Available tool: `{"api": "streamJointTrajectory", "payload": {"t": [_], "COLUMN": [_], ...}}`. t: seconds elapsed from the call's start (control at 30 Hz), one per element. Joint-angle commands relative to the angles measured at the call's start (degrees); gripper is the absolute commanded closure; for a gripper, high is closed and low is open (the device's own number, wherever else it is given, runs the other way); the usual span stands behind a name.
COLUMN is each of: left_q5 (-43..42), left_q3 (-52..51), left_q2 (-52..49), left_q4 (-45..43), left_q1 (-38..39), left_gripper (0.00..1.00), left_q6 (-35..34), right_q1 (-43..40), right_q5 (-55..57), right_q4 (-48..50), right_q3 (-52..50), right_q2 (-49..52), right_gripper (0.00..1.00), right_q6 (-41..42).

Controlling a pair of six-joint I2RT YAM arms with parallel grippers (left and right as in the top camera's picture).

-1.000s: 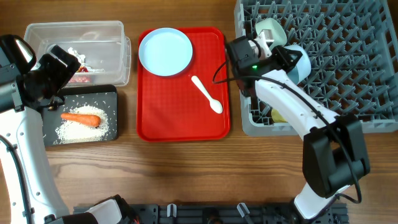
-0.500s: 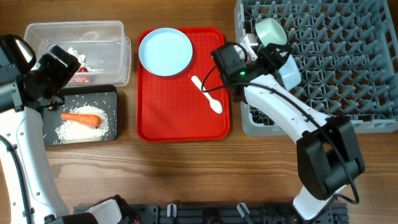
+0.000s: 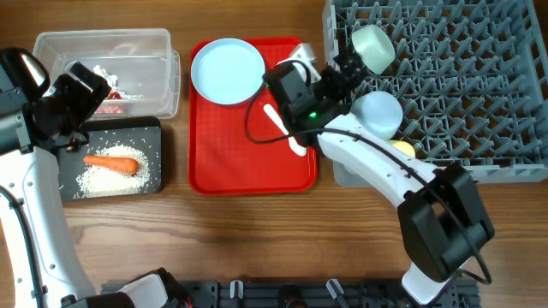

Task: Sort waste into correct bins and load items into the dishwasher rack
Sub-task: 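Move the right gripper back over the white plate on the red tray, then grasp the white plate's edge with the right gripper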

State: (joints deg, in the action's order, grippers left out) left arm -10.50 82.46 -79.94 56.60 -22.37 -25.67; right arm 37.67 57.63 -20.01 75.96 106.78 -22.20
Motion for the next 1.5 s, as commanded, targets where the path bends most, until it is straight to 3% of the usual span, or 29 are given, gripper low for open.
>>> {"api": "streamJointTrajectory", "payload": {"t": [0.0, 0.13, 0.2, 0.37, 0.43, 0.6, 0.67, 0.93, 1.1, 1.3, 1.47], "left_q5": [0.13, 0.13, 0.13, 0.13, 0.13, 0.13, 0.13, 0.13, 0.13, 0.13, 0.13], "left_q3": [0.07, 0.07, 0.07, 0.07, 0.07, 0.07, 0.07, 0.07, 0.07, 0.07, 0.07], "left_q2": [-0.33, -0.33, -0.33, -0.33, -0.33, -0.33, -0.33, -0.33, -0.33, -0.33, -0.33], "left_q4": [-0.15, -0.15, -0.15, -0.15, -0.15, -0.15, -0.15, -0.15, -0.15, -0.15, -0.15], "left_q1": [-0.37, -0.37, -0.37, -0.37, -0.37, -0.37, -0.37, -0.37, -0.37, -0.37, -0.37], "left_gripper": [0.00, 0.00, 0.00, 0.00, 0.00, 0.00, 0.00, 0.00, 0.00, 0.00, 0.00], "left_q6": [-0.31, -0.28, -0.28, -0.28, -0.28, -0.31, -0.28, -0.28, -0.28, -0.31, -0.28], "right_q1": [4.61, 7.72, 7.74, 6.64, 5.29, 3.10, 2.34, -3.93, -8.41, -10.75, -8.92], "right_q5": [-23.61, -40.09, -49.62, -50.69, -53.70, -61.75, -62.84, -66.07, -70.27, -75.23, -77.64], "right_q4": [-0.20, 0.72, 1.18, 1.20, 2.75, 4.39, 4.57, -4.79, -6.40, -4.07, -0.13], "right_q3": [-0.57, -0.57, -0.55, 0.31, 1.70, 5.64, 8.02, 24.17, 27.71, 27.69, 27.45], "right_q2": [1.11, 1.11, 1.09, -0.55, -1.25, -2.86, -2.86, -1.53, 3.52, 15.89, 21.31], "right_gripper": [0.00, 0.00, 0.00, 0.01, 0.11, 0.11, 0.00, 0.00, 0.00, 0.00, 0.00], "right_q6": [5.03, 18.10, 18.36, 23.02, 31.06, 45.20, 44.70, 40.22, 40.65, 52.46, 57.57]}}
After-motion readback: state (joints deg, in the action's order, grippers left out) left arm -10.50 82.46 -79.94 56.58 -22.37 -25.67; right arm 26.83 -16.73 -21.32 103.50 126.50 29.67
